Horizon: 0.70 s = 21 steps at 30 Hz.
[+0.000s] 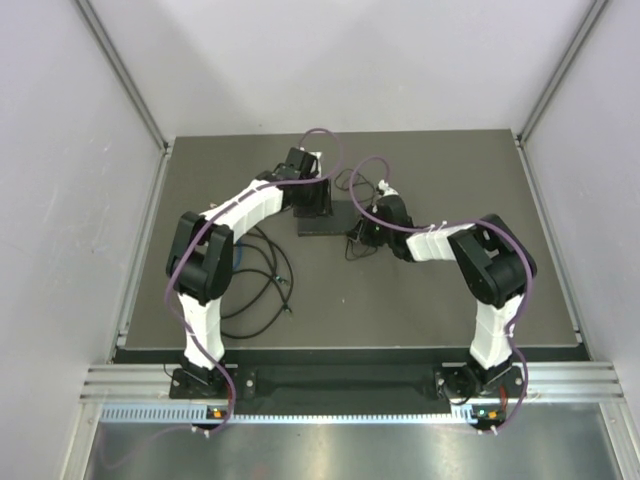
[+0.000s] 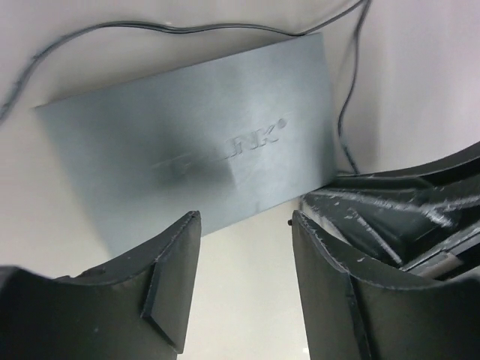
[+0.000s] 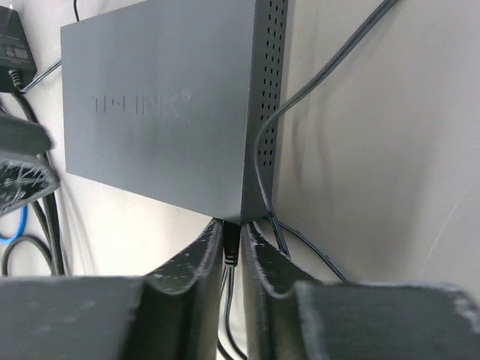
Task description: Pull the plug from the switch port
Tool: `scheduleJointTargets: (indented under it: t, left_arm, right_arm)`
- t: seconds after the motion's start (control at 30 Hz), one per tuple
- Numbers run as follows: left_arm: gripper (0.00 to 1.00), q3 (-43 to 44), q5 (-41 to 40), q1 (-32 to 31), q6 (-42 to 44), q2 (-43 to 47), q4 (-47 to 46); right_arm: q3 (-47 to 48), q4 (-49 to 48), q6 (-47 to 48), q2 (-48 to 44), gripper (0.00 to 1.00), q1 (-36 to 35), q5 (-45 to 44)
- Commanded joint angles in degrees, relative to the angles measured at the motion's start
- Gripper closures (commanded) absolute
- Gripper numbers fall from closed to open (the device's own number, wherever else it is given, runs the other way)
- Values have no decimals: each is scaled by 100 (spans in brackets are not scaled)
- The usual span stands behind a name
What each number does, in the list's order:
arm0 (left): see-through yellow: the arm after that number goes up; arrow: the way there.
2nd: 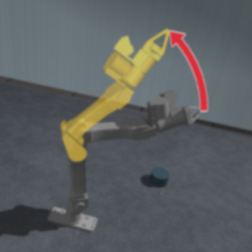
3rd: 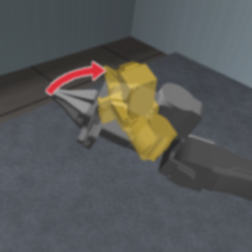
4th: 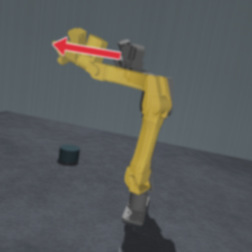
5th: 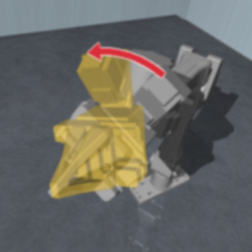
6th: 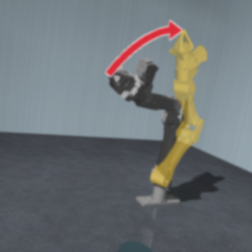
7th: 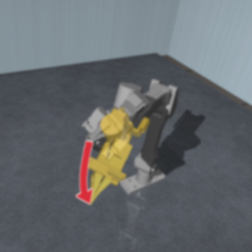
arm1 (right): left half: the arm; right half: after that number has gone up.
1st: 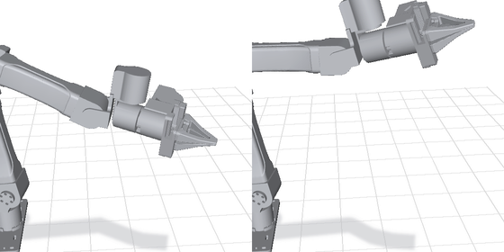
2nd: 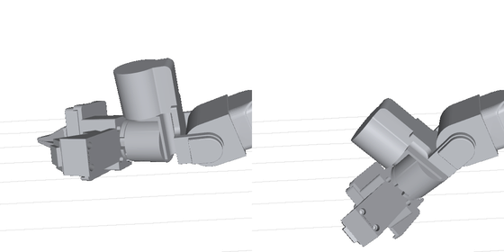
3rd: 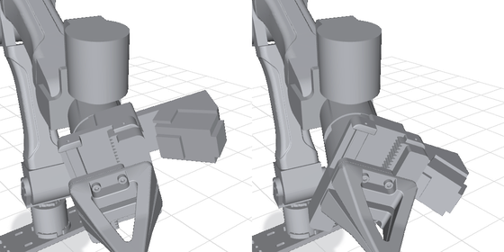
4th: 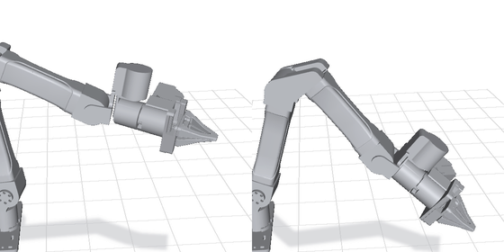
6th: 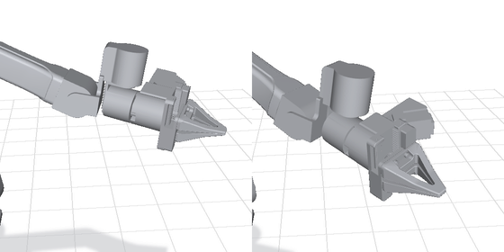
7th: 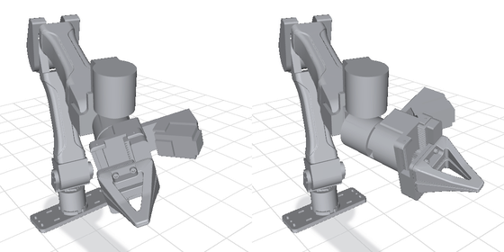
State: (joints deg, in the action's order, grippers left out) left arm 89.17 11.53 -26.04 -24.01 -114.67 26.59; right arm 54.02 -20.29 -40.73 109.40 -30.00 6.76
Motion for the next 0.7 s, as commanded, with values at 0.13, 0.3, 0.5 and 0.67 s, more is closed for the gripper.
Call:
scheduleJointTargets:
  t: [0.13, 0.3, 0.5, 0.67]
  left_arm:
    - [38, 189, -1890, -779, 1222, 358, 698]
    - [33, 198, -2732, -1165, 1873, 244, 778]
    - [32, -31, -3113, -1412, 2313, 104, 356]
    - [33, 4, -2823, -1448, 2550, -116, 66]
  right_arm:
    - [188, 113, 4, 213, 98, 99, 158]
    - [188, 149, 21, 204, 100, 152, 325]
    - [144, -36, -49, 318, 100, 258, 642]
    - [39, -150, -102, 266, 100, 345, 826]
